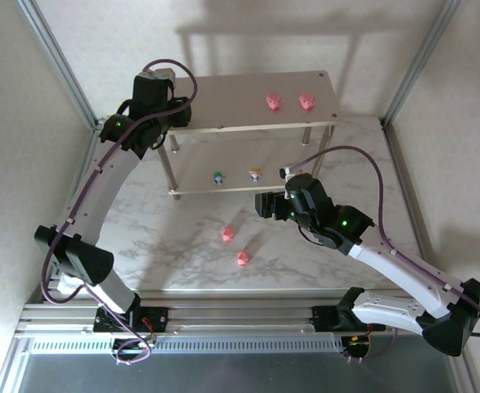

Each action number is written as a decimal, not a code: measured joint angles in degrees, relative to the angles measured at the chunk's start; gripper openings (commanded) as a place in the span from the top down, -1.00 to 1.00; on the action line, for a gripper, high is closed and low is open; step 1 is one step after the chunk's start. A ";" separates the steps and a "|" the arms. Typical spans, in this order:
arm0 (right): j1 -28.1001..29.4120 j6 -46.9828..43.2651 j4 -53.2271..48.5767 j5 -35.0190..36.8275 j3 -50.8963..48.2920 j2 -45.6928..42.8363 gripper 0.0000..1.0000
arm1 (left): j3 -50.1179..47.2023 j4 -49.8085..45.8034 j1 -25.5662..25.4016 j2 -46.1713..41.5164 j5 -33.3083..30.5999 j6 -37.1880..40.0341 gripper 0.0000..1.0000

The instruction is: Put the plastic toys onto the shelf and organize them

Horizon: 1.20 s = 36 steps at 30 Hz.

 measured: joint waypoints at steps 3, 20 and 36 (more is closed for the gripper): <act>0.00 0.00 0.00 0.00 0.00 -0.17 -0.68 | 0.00 0.00 0.00 0.00 0.00 0.00 -0.09; -0.04 0.02 -0.02 0.00 0.00 -0.26 -0.66 | -0.24 3.32 0.00 -8.66 -1.11 -0.20 -0.35; 11.52 12.15 -3.17 -1.14 -6.80 11.43 -0.53 | -51.65 15.54 -23.67 -42.80 -9.16 -7.15 -0.19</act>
